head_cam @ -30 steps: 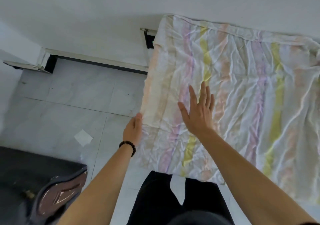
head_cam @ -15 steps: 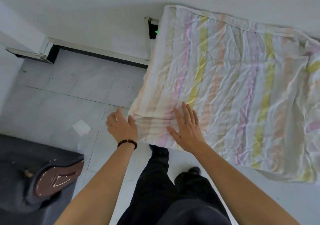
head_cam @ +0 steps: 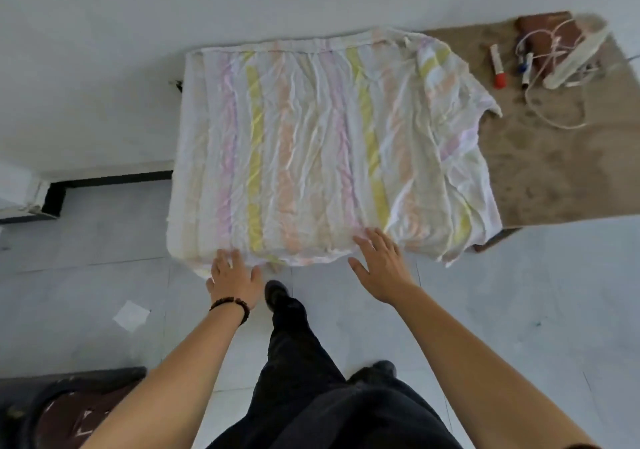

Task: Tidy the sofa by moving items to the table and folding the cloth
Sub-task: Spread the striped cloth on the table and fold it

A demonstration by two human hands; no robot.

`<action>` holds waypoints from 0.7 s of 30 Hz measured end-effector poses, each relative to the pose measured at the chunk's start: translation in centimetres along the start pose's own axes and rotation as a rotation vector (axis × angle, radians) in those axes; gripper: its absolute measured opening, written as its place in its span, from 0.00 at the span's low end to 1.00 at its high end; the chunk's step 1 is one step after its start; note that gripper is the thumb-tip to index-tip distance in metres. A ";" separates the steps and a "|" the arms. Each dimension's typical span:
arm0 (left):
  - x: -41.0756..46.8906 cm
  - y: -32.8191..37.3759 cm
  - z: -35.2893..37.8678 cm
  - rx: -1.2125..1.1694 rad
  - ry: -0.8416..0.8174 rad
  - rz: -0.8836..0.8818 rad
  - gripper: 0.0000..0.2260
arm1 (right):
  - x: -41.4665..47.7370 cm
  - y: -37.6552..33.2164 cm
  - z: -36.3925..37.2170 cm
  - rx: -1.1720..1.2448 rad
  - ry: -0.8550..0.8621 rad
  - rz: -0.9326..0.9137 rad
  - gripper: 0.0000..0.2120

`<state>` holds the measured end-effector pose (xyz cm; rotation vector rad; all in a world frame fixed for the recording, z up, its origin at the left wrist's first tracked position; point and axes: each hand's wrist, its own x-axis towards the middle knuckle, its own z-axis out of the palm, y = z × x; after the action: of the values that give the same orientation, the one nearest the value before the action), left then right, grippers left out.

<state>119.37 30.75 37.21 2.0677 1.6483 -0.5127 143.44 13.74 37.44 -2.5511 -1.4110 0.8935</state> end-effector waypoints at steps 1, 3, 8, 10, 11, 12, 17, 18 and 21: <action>-0.8 1.3 -0.4 -0.009 -0.017 0.022 0.25 | -1.2 1.0 -1.1 0.051 0.023 0.019 0.28; -2.4 4.6 -1.0 -0.020 -0.002 0.105 0.24 | -3.8 3.6 -3.3 0.154 0.094 0.072 0.27; -6.2 14.1 -1.3 -0.074 0.096 0.282 0.26 | -7.2 11.6 -7.3 0.245 0.154 0.205 0.28; -7.4 17.9 -0.9 -0.103 0.102 0.335 0.27 | -7.4 14.5 -8.7 0.274 0.147 0.261 0.29; -7.5 19.9 -0.6 -0.116 0.099 0.360 0.28 | -7.2 15.9 -9.3 0.291 0.139 0.284 0.29; -7.5 21.9 -0.2 -0.129 0.092 0.384 0.28 | -6.8 17.2 -10.0 0.308 0.135 0.299 0.29; -4.8 32.1 2.6 -0.242 0.094 0.517 0.23 | -2.3 22.6 -13.7 0.396 0.123 0.386 0.20; -4.1 34.3 3.0 -0.276 0.108 0.512 0.22 | -1.0 23.5 -14.6 0.413 0.112 0.415 0.18; -1.9 40.1 3.8 -0.315 0.114 0.441 0.23 | 2.8 25.9 -17.6 0.472 0.082 0.459 0.18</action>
<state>158.01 19.46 39.54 2.1524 1.1786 0.0123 173.25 4.71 41.72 -2.5163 -0.5028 1.0132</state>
